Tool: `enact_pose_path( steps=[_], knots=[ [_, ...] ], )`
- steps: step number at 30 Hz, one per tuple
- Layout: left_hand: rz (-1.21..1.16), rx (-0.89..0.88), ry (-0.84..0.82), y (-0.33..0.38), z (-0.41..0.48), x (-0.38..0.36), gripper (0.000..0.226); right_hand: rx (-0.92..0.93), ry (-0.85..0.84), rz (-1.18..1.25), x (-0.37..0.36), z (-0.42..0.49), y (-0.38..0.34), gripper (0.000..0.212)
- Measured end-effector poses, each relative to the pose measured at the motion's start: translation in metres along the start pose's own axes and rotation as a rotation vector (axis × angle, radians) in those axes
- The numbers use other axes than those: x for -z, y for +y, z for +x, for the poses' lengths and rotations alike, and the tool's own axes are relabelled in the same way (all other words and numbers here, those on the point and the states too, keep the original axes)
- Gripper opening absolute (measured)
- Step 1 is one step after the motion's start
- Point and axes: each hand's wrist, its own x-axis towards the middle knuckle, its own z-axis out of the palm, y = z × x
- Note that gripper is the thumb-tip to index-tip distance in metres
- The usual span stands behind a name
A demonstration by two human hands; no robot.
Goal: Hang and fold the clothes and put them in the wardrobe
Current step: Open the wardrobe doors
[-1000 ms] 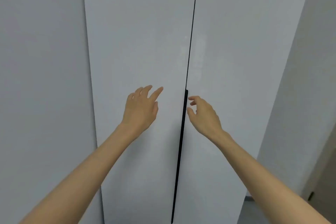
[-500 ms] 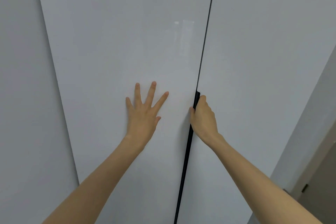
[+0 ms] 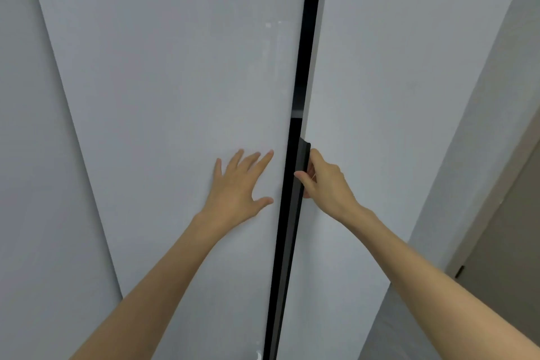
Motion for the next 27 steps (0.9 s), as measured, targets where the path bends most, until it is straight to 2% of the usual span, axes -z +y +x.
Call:
enact_pose_path(
  steps=[3, 5, 10, 17, 23, 27],
  knots=[
    [-0.088, -0.034, -0.178, 0.026, -0.021, -0.018, 0.098, 0.023, -0.084, 0.07, 0.023, -0.025, 0.002, 0.019],
    [-0.141, -0.038, -0.225, 0.049, -0.036, -0.03, 0.096, 0.039, -0.106, 0.12, 0.037, -0.041, 0.004, 0.02],
    [-0.33, -0.056, -0.115, 0.097, -0.061, -0.047, 0.069, 0.072, -0.111, 0.119, 0.057, -0.076, 0.01, 0.019],
    [-0.467, 0.066, -0.147, 0.187, -0.109, -0.044, 0.066, 0.151, -0.048, 0.06, 0.104, -0.138, 0.04, 0.02],
    [-0.428, 0.071, -0.1, 0.272, -0.131, -0.048, 0.06, 0.173, 0.005, 0.077, 0.162, -0.192, 0.078, 0.015],
    [-0.394, 0.026, -0.09, 0.334, -0.133, -0.052, 0.051, 0.125, 0.03, 0.097, 0.208, -0.231, 0.108, 0.014]
  ],
)
